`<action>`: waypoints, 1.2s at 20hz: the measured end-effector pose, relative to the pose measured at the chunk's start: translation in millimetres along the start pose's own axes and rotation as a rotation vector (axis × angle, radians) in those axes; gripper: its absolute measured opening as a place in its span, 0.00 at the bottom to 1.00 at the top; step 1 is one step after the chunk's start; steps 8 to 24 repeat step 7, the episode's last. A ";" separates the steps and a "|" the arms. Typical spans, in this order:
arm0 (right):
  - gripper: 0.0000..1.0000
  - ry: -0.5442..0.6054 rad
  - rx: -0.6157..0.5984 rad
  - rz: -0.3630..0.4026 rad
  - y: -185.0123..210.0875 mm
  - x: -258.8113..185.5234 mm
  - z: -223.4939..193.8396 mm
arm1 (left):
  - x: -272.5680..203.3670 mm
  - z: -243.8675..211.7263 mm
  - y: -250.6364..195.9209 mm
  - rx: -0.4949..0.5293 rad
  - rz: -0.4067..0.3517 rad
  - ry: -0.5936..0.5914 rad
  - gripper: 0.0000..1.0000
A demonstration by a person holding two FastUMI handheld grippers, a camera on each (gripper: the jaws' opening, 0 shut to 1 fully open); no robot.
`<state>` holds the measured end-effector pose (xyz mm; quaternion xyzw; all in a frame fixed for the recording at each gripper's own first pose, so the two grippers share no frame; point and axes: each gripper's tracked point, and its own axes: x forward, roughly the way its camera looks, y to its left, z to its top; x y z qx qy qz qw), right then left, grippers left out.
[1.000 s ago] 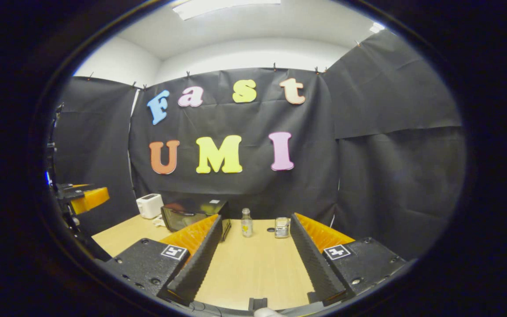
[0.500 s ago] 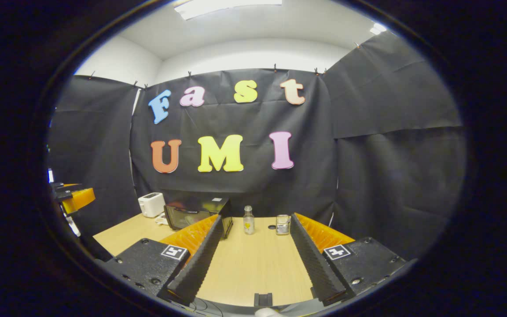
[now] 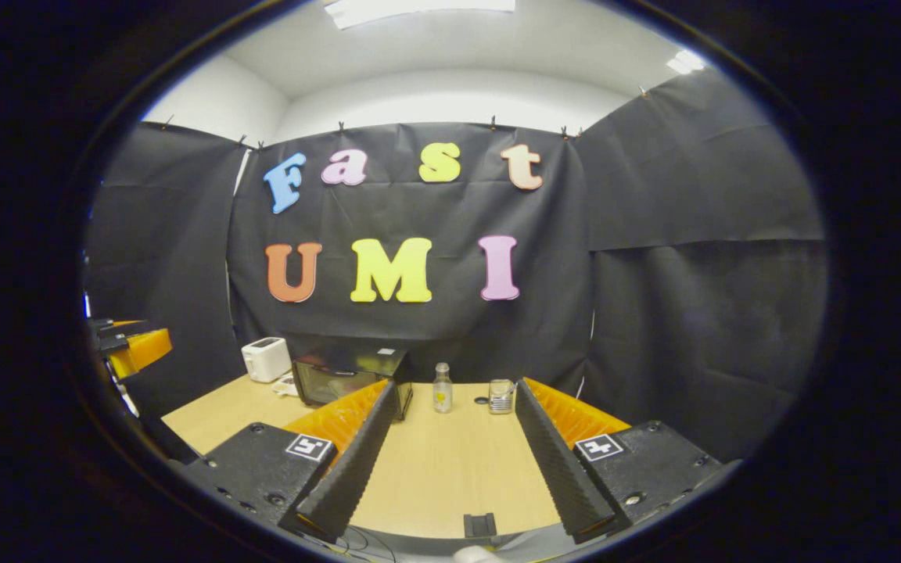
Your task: Open the electric oven with the left hand, put the food in, and close the electric oven.
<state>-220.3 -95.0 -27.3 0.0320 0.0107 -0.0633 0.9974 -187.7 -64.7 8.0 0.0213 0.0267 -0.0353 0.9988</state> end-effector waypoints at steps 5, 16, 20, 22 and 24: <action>0.98 -0.003 -0.008 -0.020 8.3 -7.8 1.7 | -0.7 -1.5 8.1 -0.009 -0.017 -0.003 0.96; 0.98 -0.006 -0.010 -0.027 9.1 -9.5 3.6 | -0.2 -2.3 9.3 -0.019 -0.022 0.003 0.96; 0.98 -0.006 -0.010 -0.027 9.1 -9.5 3.6 | -0.2 -2.3 9.3 -0.019 -0.022 0.003 0.96; 0.98 -0.006 -0.010 -0.027 9.1 -9.5 3.6 | -0.2 -2.3 9.3 -0.019 -0.022 0.003 0.96; 0.98 -0.006 -0.010 -0.027 9.1 -9.5 3.6 | -0.2 -2.3 9.3 -0.019 -0.022 0.003 0.96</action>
